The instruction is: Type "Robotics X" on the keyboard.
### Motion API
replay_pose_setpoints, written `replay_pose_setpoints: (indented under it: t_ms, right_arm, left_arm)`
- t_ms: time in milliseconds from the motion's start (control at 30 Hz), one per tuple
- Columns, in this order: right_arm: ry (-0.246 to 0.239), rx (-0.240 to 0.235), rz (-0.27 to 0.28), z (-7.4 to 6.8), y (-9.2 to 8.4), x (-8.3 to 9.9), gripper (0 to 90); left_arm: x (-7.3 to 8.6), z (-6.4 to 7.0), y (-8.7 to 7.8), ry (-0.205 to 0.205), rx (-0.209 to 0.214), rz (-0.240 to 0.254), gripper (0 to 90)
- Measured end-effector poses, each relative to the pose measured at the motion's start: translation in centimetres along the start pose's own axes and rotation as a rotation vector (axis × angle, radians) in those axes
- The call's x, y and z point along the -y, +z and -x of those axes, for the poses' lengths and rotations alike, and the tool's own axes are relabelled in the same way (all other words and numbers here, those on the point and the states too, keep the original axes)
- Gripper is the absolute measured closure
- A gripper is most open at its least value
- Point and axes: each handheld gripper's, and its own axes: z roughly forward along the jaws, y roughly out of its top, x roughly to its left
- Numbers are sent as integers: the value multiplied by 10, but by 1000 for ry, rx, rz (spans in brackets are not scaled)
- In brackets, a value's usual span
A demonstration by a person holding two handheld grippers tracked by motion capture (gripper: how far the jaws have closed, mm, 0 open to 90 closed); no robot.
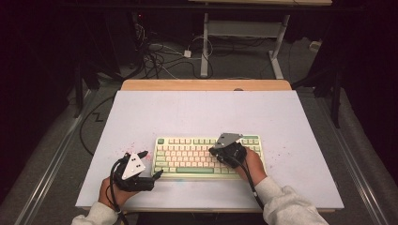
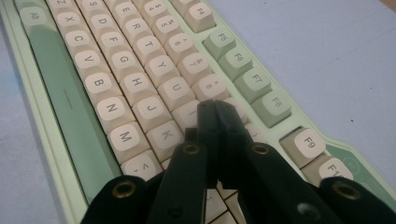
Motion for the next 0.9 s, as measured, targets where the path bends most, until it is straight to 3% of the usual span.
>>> replay_pose_setpoints:
  t_ms: [400,667,900]
  right_arm:
    - [4,9,-11,-2,1,1,900]
    - [29,5,82,0,-15,0,848]
    - [26,14,174,0,-33,-2,712]
  left_arm:
    - [-1,0,1,12,-1,0,171]
    - [-1,1,1,3,3,-6,171]
    - [-1,-1,0,11,-4,2,172]
